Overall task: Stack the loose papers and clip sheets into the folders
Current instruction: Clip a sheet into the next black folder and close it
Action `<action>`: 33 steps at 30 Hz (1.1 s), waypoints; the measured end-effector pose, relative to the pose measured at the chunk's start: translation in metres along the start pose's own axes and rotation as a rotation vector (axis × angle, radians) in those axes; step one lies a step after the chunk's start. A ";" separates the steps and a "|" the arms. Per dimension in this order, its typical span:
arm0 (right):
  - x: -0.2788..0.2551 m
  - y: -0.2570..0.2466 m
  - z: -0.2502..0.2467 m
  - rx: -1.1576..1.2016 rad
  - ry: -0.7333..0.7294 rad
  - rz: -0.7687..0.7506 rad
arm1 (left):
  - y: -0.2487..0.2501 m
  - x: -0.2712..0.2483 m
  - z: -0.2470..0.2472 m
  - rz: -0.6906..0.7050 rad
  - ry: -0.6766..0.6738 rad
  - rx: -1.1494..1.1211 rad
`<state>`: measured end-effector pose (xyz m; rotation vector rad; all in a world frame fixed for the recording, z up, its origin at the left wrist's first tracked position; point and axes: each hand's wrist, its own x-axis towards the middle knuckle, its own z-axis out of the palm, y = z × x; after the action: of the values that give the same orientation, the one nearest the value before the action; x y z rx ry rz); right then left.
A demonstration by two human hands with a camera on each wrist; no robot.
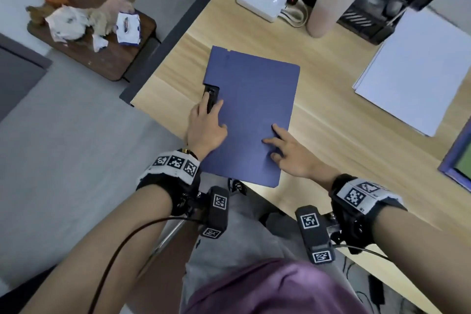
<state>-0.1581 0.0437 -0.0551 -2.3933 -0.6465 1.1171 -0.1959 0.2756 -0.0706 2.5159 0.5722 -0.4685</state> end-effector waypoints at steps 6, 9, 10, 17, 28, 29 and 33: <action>-0.047 0.042 -0.002 0.130 0.014 0.035 | 0.044 -0.041 0.029 0.036 -0.031 0.210; -0.079 0.071 0.004 0.215 0.039 0.050 | 0.076 -0.060 0.047 0.033 -0.073 0.226; -0.090 0.081 0.007 0.239 0.054 0.060 | 0.088 -0.065 0.054 0.032 -0.079 0.227; -0.176 0.156 0.041 0.358 0.219 0.180 | 0.176 -0.087 0.108 0.168 -0.161 0.304; -0.256 0.204 0.050 1.045 0.695 0.503 | 0.269 -0.108 0.169 0.324 -0.290 0.414; -0.258 0.208 0.050 1.106 0.760 0.537 | 0.273 -0.107 0.170 0.309 -0.299 0.409; -0.259 0.216 0.055 1.325 0.771 0.554 | 0.278 -0.101 0.167 0.269 -0.331 0.354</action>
<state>-0.2987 -0.2675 -0.0523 -1.5135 0.8306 0.3855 -0.1839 -0.0635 -0.0506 2.7018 0.0226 -0.9246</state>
